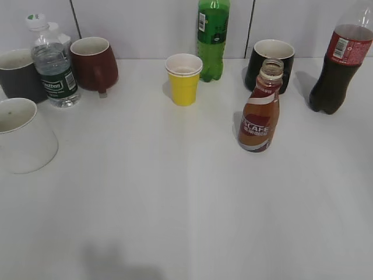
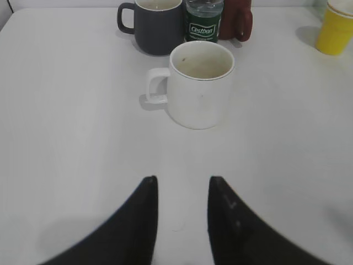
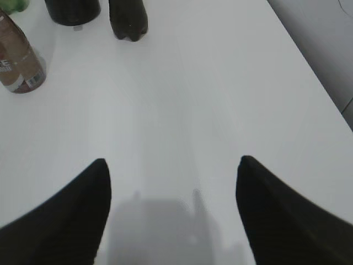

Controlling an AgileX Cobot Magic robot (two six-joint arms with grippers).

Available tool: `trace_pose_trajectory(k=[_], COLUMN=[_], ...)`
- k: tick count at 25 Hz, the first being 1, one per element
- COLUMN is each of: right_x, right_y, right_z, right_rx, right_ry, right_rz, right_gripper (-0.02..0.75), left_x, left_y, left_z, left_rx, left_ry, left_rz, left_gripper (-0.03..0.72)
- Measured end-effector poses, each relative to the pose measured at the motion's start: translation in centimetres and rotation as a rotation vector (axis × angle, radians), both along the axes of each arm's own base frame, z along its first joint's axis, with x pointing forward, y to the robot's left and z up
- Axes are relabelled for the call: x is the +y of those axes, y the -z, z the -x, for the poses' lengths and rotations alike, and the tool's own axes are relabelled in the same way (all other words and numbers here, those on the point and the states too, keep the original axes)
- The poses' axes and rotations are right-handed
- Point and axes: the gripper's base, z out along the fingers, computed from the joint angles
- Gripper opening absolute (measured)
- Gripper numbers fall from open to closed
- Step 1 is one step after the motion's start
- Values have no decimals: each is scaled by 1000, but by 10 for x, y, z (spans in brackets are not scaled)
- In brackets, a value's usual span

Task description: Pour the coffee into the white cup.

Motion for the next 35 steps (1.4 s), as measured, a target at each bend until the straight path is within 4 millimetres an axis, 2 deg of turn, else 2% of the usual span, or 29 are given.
trace_pose_trajectory(k=[17, 20, 25, 35], right_x=[0, 0, 0, 0], right_y=[0, 0, 0, 0], right_z=[0, 0, 0, 0], right_rx=[0, 0, 0, 0], right_ry=[0, 0, 0, 0], right_rz=[0, 0, 0, 0], right_gripper=[552, 552, 552, 552], left_x=[0, 0, 0, -1], left_y=[0, -7, -28, -42], left_z=[-1, -7, -29, -99], left_rx=[3, -5, -77, -137], left_ry=[-2, -4, -7, -14], left_rz=[-3, -5, -2, -13], left_gripper=[240, 240, 240, 240])
